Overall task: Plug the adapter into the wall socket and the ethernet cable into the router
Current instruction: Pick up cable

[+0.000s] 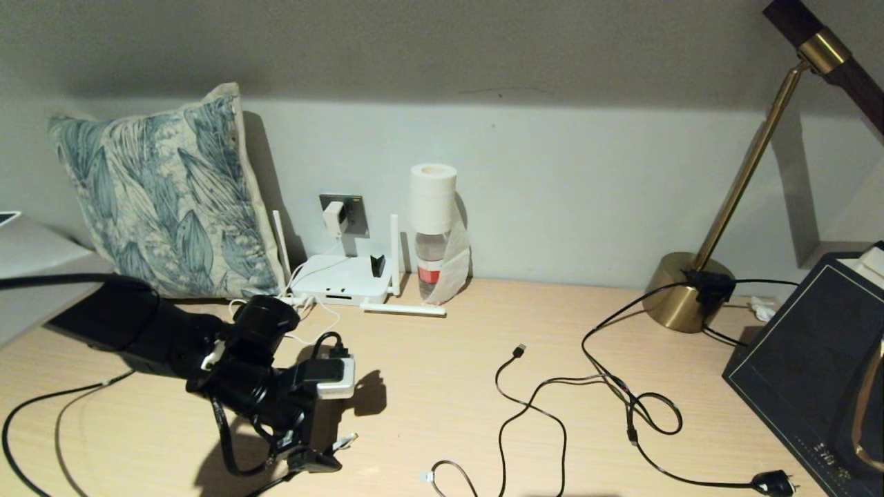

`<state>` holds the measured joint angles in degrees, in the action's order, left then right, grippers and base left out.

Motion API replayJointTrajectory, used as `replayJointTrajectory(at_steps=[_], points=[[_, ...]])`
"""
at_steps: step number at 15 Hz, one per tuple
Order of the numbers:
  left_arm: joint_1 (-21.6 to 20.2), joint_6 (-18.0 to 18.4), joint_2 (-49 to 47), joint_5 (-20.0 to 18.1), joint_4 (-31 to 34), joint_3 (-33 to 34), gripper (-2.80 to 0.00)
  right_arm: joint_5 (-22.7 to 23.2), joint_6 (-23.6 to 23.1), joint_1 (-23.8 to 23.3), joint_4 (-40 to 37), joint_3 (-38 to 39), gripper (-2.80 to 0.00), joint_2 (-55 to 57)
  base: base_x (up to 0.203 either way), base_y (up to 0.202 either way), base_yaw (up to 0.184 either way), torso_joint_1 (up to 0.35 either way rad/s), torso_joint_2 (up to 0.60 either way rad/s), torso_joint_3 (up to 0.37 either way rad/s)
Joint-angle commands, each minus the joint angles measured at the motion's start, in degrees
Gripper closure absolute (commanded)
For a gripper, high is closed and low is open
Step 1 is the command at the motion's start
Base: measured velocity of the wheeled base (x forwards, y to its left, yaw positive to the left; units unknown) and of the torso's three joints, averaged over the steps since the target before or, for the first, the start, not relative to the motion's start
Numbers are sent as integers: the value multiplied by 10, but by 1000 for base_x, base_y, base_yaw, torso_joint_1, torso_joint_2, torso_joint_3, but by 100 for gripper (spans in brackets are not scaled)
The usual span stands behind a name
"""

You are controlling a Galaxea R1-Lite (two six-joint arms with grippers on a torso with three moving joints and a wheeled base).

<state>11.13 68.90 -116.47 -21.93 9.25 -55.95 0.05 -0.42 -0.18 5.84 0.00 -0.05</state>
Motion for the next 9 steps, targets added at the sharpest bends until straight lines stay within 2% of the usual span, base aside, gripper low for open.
replayJointTrajectory(at_steps=[1,9], points=[[0,4,-6,0,2,1,0,0,0,0,0,20,0,0,0,0,0,0,0,0],[-1,5,4,0,5,11,0,0,0,0,0,20,0,0,0,0,0,0,0,0]])
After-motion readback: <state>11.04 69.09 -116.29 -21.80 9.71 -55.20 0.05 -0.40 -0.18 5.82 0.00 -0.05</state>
